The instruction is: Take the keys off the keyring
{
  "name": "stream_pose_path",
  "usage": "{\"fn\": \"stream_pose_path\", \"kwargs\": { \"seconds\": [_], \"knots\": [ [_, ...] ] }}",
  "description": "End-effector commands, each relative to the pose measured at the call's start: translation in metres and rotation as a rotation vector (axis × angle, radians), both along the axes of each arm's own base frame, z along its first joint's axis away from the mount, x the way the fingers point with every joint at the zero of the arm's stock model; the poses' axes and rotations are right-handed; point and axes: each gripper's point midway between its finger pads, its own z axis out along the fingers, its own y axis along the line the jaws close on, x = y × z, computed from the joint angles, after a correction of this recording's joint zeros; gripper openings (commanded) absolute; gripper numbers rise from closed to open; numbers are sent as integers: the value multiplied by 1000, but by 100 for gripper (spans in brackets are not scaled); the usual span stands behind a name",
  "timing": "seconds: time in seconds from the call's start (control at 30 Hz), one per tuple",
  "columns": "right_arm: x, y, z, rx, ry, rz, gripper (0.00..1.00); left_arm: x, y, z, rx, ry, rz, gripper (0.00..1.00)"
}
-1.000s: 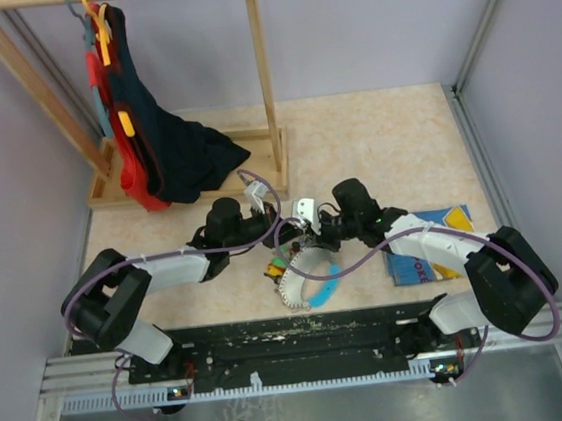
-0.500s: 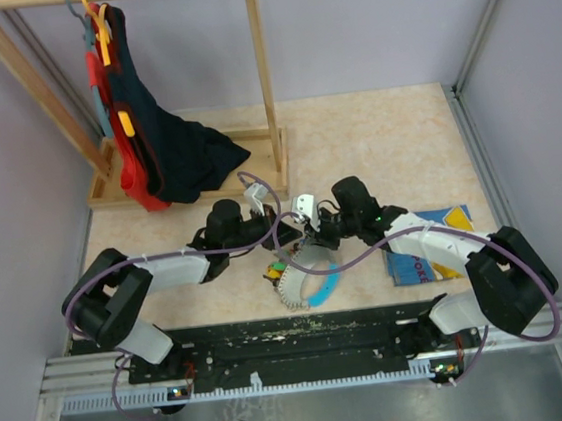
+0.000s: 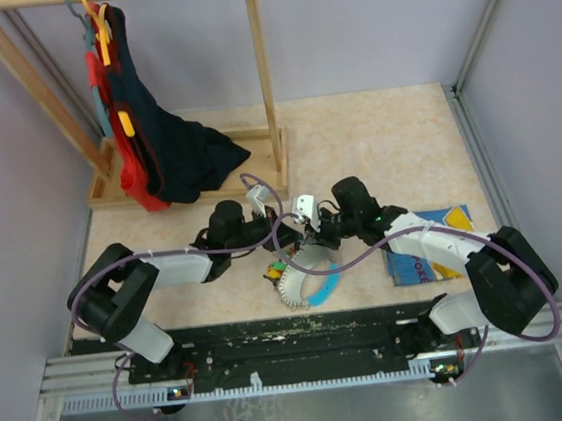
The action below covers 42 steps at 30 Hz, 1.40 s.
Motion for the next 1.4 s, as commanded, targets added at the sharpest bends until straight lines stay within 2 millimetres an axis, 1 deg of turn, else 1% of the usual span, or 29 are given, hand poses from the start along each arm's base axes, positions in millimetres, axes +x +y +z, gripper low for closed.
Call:
{"fn": "stream_pose_path", "kwargs": {
  "seconds": [0.0, 0.3, 0.4, 0.43, 0.67, 0.8, 0.9, 1.0, 1.07, 1.13, 1.2, 1.3, 1.37],
  "knots": [
    [17, 11, 27, 41, -86, 9, 0, -2, -4, 0, -15, -25, -29, 0],
    [22, 9, 20, 13, -82, -11, 0, 0, -3, -11, 5, -10, -33, 4],
    [23, 8, 18, 5, -82, -17, 0, 0, -2, -14, 6, -8, -42, 6],
    [24, 8, 17, 1, -84, -19, 0, 0, -1, -14, 4, -8, -45, 10],
    [23, 8, 14, -8, -77, -11, 0, -1, 4, -8, -12, -34, -42, 24],
    [21, 8, 15, -9, -81, 2, 0, -2, 11, -7, -12, -66, -30, 31],
    [18, 9, 18, 1, -82, 22, 0, -6, 19, -4, -17, -124, -25, 35],
    [14, 11, 24, 16, -86, 45, 0, -11, 28, -1, -18, -197, -18, 35],
    [11, 12, 27, 27, -86, 56, 0, -15, 33, -2, -21, -235, -20, 34],
    [10, 13, 30, 35, -80, 63, 0, -20, 35, 3, -51, -269, -24, 32],
    [8, 14, 32, 42, -75, 69, 0, -24, 35, 3, -65, -267, -33, 28],
    [6, 15, 33, 47, -66, 74, 0, -23, 31, -2, -66, -242, -48, 19],
    [5, 15, 35, 49, -65, 79, 0, -21, 29, -6, -59, -231, -52, 18]
  ]
}}
